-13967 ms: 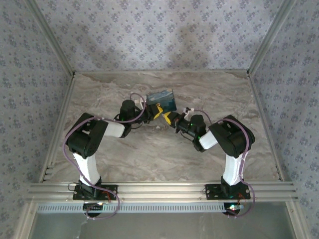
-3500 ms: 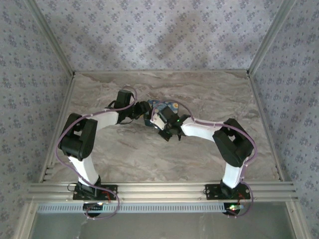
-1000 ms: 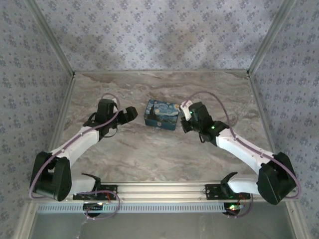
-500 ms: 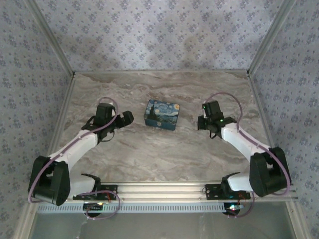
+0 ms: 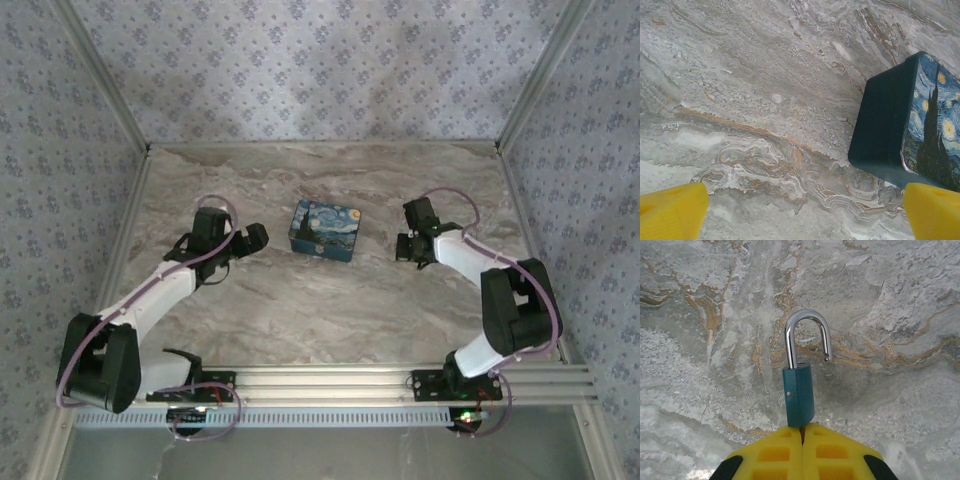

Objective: Unlock the padlock with the key

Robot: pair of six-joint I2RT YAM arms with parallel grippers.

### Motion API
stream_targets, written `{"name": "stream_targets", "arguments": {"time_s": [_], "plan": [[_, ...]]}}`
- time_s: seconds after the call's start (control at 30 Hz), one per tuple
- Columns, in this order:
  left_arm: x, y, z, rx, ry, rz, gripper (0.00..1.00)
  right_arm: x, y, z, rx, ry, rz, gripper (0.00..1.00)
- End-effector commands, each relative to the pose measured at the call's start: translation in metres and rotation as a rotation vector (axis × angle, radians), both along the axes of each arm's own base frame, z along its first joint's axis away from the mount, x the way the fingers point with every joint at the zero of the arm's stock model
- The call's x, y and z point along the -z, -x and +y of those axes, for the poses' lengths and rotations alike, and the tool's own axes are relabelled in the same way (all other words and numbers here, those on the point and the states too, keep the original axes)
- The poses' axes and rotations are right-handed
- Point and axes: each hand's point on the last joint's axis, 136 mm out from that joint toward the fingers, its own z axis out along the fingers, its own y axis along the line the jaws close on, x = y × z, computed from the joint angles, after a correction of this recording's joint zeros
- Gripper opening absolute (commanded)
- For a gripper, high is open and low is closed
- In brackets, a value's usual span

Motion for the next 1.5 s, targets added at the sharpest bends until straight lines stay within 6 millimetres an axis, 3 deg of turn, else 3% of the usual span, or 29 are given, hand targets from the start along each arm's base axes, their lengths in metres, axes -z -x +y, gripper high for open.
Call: {"name": "stream_targets", "arguments": {"time_s": [0.0, 0.13, 0.23, 0.37, 0.43, 0.63, 0.7, 0.73, 0.87, 0.97, 1.17, 1.27, 1.37, 1.47], "plan": [[0.002, 0.003, 0.006, -0.004, -0.023, -0.001, 1.00, 0.001, -0.004, 0.000, 0.031, -0.014, 0.024, 0.01], [0.002, 0.003, 0.007, -0.005, -0.023, 0.001, 1.00, 0.005, -0.004, -0.001, 0.039, -0.010, 0.038, 0.07], [0.000, 0.003, 0.008, -0.007, -0.026, -0.002, 1.00, 0.002, -0.004, -0.002, 0.045, -0.010, 0.040, 0.19], [-0.005, 0.001, 0.012, -0.016, -0.026, -0.013, 1.00, -0.004, -0.005, -0.004, 0.050, -0.013, 0.037, 0.20], [-0.008, 0.001, 0.015, -0.024, -0.026, -0.017, 1.00, -0.010, -0.005, -0.007, 0.059, -0.004, 0.030, 0.22], [-0.019, -0.003, 0.034, -0.090, -0.047, -0.039, 1.00, -0.042, -0.005, -0.015, 0.075, 0.001, -0.051, 0.45], [-0.024, -0.006, 0.045, -0.124, -0.075, -0.042, 1.00, -0.054, -0.007, -0.019, 0.085, 0.006, -0.091, 0.57], [-0.027, -0.007, 0.050, -0.133, -0.092, -0.046, 1.00, -0.058, -0.008, -0.022, 0.090, 0.009, -0.109, 0.98], [-0.039, -0.015, 0.080, -0.172, -0.253, -0.069, 1.00, -0.079, -0.015, -0.032, 0.112, 0.040, -0.197, 1.00], [-0.052, -0.020, 0.108, -0.220, -0.406, -0.158, 1.00, -0.097, -0.024, -0.055, 0.190, 0.133, -0.293, 1.00], [-0.043, -0.028, 0.169, -0.363, -0.506, -0.261, 1.00, -0.113, -0.037, -0.090, 0.246, 0.350, -0.560, 1.00], [-0.021, -0.038, 0.180, -0.349, -0.536, -0.251, 1.00, -0.101, -0.038, -0.099, 0.217, 0.434, -0.633, 1.00], [0.003, -0.048, 0.176, -0.308, -0.543, -0.255, 1.00, -0.081, -0.035, -0.113, 0.265, 0.441, -0.612, 1.00], [0.012, -0.053, 0.172, -0.315, -0.507, -0.331, 0.99, -0.065, -0.032, -0.117, 0.272, 0.435, -0.654, 1.00]]}}
